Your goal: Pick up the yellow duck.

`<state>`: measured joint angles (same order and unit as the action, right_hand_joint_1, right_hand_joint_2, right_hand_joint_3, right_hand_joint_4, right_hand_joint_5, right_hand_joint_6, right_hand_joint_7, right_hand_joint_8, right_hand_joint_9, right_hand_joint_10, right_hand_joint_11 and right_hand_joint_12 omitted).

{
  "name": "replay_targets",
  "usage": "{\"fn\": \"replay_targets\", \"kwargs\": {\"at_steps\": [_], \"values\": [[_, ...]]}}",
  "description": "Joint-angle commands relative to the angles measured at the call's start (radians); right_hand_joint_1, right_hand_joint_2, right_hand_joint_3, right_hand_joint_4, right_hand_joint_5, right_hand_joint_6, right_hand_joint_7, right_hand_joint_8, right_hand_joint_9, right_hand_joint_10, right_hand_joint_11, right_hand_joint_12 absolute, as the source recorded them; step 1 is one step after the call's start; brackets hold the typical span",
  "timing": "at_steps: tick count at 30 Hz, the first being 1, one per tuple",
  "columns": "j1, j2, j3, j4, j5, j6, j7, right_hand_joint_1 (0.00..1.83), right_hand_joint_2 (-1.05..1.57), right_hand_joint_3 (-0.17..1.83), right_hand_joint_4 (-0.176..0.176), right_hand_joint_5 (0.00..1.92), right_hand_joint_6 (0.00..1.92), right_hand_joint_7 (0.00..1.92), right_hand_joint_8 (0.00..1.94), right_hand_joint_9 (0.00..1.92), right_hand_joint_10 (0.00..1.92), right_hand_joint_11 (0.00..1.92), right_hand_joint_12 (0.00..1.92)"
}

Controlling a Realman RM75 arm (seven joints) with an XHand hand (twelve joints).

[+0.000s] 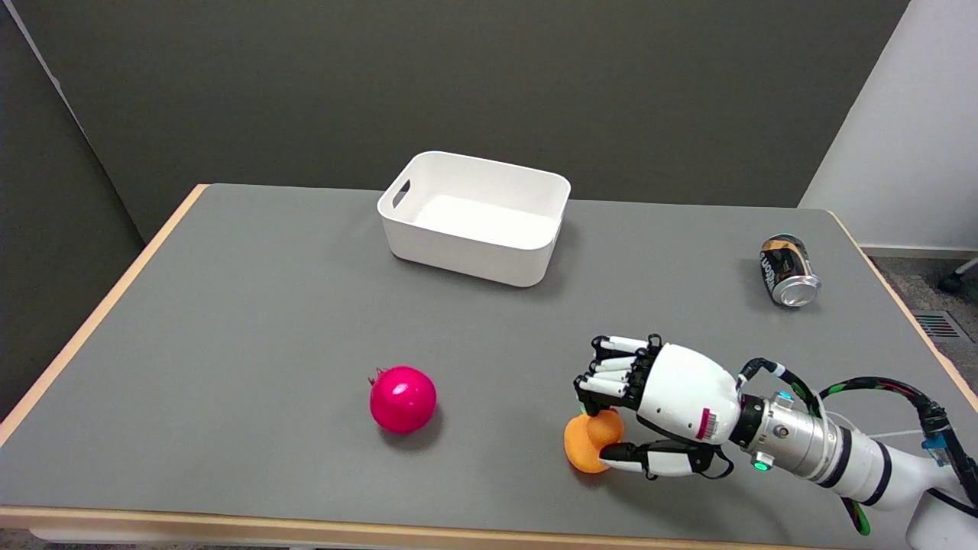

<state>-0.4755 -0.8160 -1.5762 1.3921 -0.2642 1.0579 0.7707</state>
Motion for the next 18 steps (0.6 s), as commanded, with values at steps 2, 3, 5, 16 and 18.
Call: {"fn": "replay_targets", "kwargs": {"at_steps": [2, 3, 5, 16, 18], "values": [[0.094, -0.036, 0.024, -0.011, 0.120, 0.049, 0.000, 1.21, 1.05, 0.40, -0.175, 0.62, 1.43, 0.90, 1.40, 0.74, 1.32, 0.36, 1.45], [0.105, -0.038, 0.027, -0.012, 0.130, 0.046, 0.000, 1.21, 1.05, 0.40, -0.176, 0.62, 1.42, 0.90, 1.41, 0.74, 1.32, 0.37, 1.46], [0.143, -0.046, 0.030, -0.019, 0.163, 0.028, -0.002, 1.21, 1.06, 0.39, -0.176, 0.62, 1.42, 0.90, 1.42, 0.75, 1.33, 0.37, 1.46], [0.451, -0.104, -0.020, -0.118, 0.365, -0.145, -0.083, 1.21, 1.06, 0.37, -0.176, 0.61, 1.41, 0.90, 1.40, 0.76, 1.35, 0.40, 1.48], [0.512, -0.119, -0.038, -0.154, 0.401, -0.151, -0.103, 1.21, 1.07, 0.36, -0.176, 0.61, 1.41, 0.90, 1.39, 0.76, 1.36, 0.40, 1.49]]}}
